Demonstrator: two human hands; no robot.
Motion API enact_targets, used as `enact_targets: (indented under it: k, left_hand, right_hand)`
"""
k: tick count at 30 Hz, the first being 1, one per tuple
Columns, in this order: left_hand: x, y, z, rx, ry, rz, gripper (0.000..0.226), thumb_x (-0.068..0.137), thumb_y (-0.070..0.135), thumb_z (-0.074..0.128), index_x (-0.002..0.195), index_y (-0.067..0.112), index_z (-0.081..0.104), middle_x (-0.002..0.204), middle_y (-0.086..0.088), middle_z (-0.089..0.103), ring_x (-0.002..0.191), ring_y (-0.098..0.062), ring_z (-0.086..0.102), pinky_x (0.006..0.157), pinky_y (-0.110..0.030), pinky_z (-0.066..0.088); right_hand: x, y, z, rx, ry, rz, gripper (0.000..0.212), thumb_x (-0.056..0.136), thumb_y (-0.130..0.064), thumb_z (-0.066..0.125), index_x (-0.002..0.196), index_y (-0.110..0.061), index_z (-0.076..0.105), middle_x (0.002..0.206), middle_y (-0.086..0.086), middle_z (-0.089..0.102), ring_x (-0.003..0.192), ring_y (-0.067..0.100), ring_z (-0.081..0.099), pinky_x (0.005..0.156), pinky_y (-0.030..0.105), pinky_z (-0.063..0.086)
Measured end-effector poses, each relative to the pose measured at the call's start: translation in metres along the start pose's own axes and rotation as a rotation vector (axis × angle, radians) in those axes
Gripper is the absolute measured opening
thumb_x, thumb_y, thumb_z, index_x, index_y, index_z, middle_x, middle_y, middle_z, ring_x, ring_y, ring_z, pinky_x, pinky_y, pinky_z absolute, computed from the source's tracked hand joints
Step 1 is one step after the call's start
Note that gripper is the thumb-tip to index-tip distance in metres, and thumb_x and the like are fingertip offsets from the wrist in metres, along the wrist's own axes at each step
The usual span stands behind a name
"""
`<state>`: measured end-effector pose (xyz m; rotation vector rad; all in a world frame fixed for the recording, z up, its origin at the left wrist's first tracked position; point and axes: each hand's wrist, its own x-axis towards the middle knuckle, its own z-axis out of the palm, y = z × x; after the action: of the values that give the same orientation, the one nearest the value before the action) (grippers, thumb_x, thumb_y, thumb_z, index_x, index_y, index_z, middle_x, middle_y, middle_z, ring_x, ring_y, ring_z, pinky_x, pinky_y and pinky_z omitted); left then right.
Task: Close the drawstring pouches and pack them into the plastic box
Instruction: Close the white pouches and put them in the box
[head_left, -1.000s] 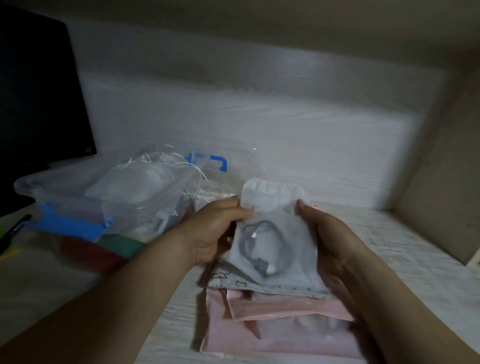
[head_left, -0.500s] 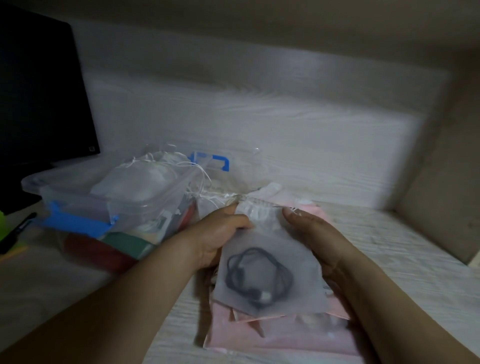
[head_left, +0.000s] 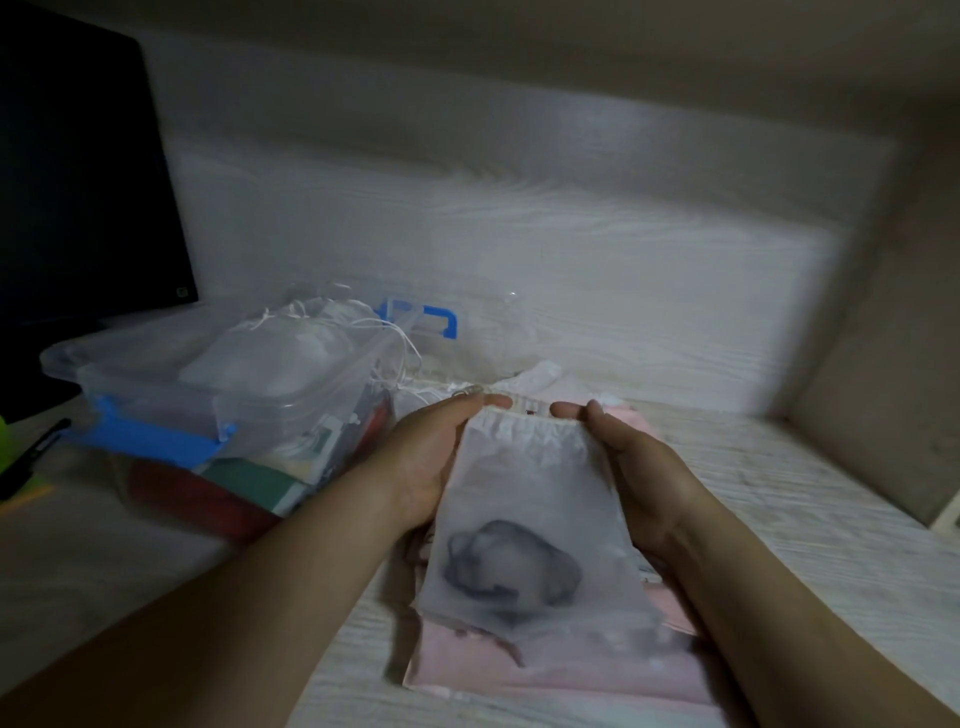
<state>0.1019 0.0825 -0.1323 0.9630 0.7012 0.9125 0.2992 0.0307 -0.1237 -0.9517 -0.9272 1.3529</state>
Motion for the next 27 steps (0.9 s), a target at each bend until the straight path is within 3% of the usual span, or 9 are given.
enact_targets:
  k: [2, 4, 6, 10, 13, 17, 19, 22, 27]
  left_hand:
    - [0.003, 0.001, -0.003, -0.054, -0.042, -0.048, 0.056, 0.086, 0.032, 0.077, 0.134, 0.006, 0.066, 0.134, -0.017, 0.068, 0.125, -0.035, 0.065, 0.112, -0.045, 0.048]
    - [0.004, 0.001, -0.003, -0.119, -0.027, -0.045, 0.052, 0.091, 0.035, 0.073, 0.135, 0.008, 0.066, 0.139, -0.015, 0.065, 0.13, -0.034, 0.062, 0.117, -0.049, 0.042]
    - [0.003, 0.0, -0.002, -0.176, 0.042, -0.015, 0.034, 0.104, 0.036, 0.057, 0.116, 0.008, 0.071, 0.131, -0.009, 0.07, 0.12, -0.03, 0.066, 0.11, -0.046, 0.048]
    - [-0.002, 0.0, 0.003, -0.258, 0.061, 0.041, 0.035, 0.109, 0.03, 0.042, 0.083, 0.013, 0.058, 0.119, -0.01, 0.076, 0.11, -0.025, 0.068, 0.097, -0.042, 0.053]
    - [-0.004, 0.002, 0.004, -0.367, 0.073, 0.081, 0.04, 0.108, 0.024, 0.042, 0.07, 0.014, 0.047, 0.078, -0.011, 0.067, 0.082, -0.026, 0.072, 0.091, -0.044, 0.055]
    - [-0.005, 0.004, 0.012, -0.402, 0.073, 0.076, 0.039, 0.104, 0.02, 0.044, 0.065, 0.018, 0.038, 0.056, 0.0, 0.029, 0.049, -0.014, 0.032, 0.066, -0.033, 0.051]
    - [-0.008, 0.004, 0.017, -0.223, 0.064, 0.107, 0.036, 0.101, 0.017, 0.044, 0.065, 0.02, 0.037, 0.057, 0.001, 0.024, 0.049, -0.014, 0.024, 0.052, -0.028, 0.041]
    - [-0.012, -0.001, 0.022, 0.192, 0.002, 0.24, 0.035, 0.104, 0.015, 0.041, 0.069, 0.02, 0.036, 0.058, 0.002, 0.027, 0.051, -0.014, 0.026, 0.054, -0.032, 0.037]
    - [-0.012, -0.008, 0.028, 0.837, -0.089, 0.383, 0.034, 0.103, 0.047, 0.055, 0.077, 0.027, 0.052, 0.056, 0.015, 0.051, 0.055, -0.005, 0.049, 0.061, -0.028, 0.04]
  right_hand:
    - [0.0, -0.001, -0.002, 0.041, 0.021, 0.015, 0.039, 0.11, -0.034, 0.04, 0.118, -0.005, 0.065, 0.104, 0.015, 0.075, 0.087, 0.025, 0.074, 0.076, 0.035, 0.056]
    - [0.0, -0.002, -0.002, 0.089, 0.039, 0.04, 0.04, 0.109, -0.037, 0.041, 0.112, -0.008, 0.068, 0.114, 0.018, 0.074, 0.096, 0.03, 0.072, 0.087, 0.043, 0.053]
    - [-0.002, -0.003, -0.001, 0.153, 0.049, 0.061, 0.044, 0.109, -0.039, 0.041, 0.09, -0.01, 0.068, 0.103, 0.014, 0.073, 0.092, 0.03, 0.069, 0.09, 0.043, 0.05]
    - [-0.005, -0.006, -0.003, 0.346, 0.104, 0.082, 0.048, 0.106, -0.038, 0.044, 0.063, -0.016, 0.044, 0.078, 0.006, 0.06, 0.076, 0.025, 0.063, 0.088, 0.039, 0.048]
    - [-0.005, -0.009, -0.003, 0.401, 0.195, 0.064, 0.049, 0.102, -0.03, 0.049, 0.057, -0.02, 0.033, 0.063, 0.002, 0.042, 0.064, 0.021, 0.051, 0.075, 0.03, 0.044]
    - [-0.004, -0.008, 0.001, 0.398, 0.222, 0.049, 0.05, 0.099, -0.024, 0.049, 0.056, -0.023, 0.025, 0.055, -0.002, 0.022, 0.051, 0.017, 0.034, 0.06, 0.028, 0.036]
    - [-0.003, -0.004, 0.004, 0.324, 0.204, 0.023, 0.049, 0.101, -0.024, 0.048, 0.058, -0.024, 0.025, 0.055, -0.002, 0.021, 0.049, 0.017, 0.031, 0.058, 0.028, 0.035]
    - [-0.001, -0.005, 0.002, 0.133, 0.167, -0.053, 0.048, 0.105, -0.03, 0.047, 0.059, -0.016, 0.043, 0.06, 0.005, 0.04, 0.057, 0.021, 0.047, 0.063, 0.032, 0.044]
    - [-0.004, -0.008, 0.003, -0.352, 0.092, -0.28, 0.046, 0.107, -0.041, 0.046, 0.085, -0.013, 0.075, 0.069, 0.007, 0.044, 0.064, 0.019, 0.048, 0.066, 0.034, 0.039]
